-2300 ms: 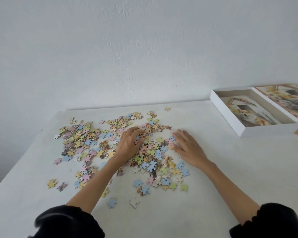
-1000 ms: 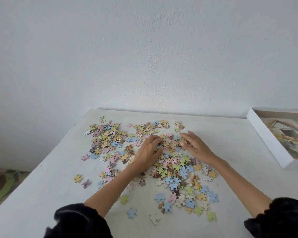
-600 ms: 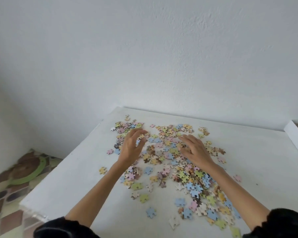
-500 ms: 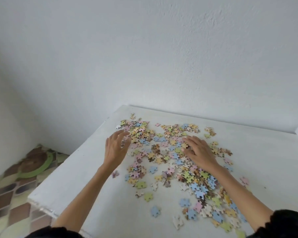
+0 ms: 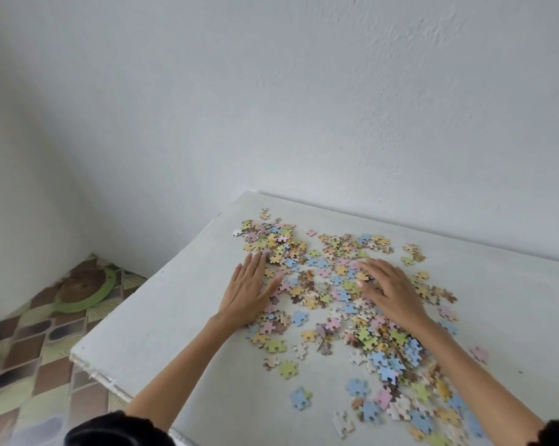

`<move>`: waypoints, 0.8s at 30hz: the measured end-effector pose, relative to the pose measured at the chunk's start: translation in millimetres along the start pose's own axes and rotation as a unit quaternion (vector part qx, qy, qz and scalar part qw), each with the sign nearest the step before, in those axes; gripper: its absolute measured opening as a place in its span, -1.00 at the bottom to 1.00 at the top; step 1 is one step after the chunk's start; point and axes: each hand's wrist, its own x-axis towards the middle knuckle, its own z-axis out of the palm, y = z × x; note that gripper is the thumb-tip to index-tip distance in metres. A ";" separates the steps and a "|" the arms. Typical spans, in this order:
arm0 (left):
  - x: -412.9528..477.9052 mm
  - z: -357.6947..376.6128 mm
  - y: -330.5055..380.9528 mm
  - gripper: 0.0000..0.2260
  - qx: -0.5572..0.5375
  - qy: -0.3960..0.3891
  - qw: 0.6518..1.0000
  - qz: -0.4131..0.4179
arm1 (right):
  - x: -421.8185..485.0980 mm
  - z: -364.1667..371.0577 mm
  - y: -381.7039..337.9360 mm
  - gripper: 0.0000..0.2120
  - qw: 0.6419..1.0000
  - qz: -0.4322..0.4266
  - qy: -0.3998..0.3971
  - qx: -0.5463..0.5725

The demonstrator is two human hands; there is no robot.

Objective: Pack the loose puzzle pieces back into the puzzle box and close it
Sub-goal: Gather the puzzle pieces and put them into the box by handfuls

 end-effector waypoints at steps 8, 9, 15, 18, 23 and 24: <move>49.0 -25.9 -38.7 -0.20 -0.180 0.114 0.975 -0.058 | 1.2 3.1 3.8 -0.05 1.000 0.009 0.008 0.007; 59.8 -27.9 -45.7 -0.30 -0.170 0.106 0.976 -0.079 | 0.6 2.6 2.8 -0.05 1.000 0.008 0.009 0.009; 119.2 -27.3 -64.3 -0.41 -0.118 0.038 0.991 -0.053 | -2.9 -1.9 -2.2 -0.08 0.999 0.018 0.018 0.029; 147.0 -28.1 -62.1 -0.46 -0.097 0.010 0.995 -0.021 | -4.5 -3.7 -5.1 -0.08 0.999 0.023 0.018 0.040; 180.9 -26.6 -54.9 -0.19 -0.100 -0.054 0.993 0.039 | -6.7 -3.2 -4.3 -0.14 0.998 0.038 0.025 0.040; 183.6 -25.3 -52.4 -0.15 -0.101 -0.060 0.992 0.055 | -6.8 -2.7 -3.5 -0.16 0.998 0.038 0.024 0.042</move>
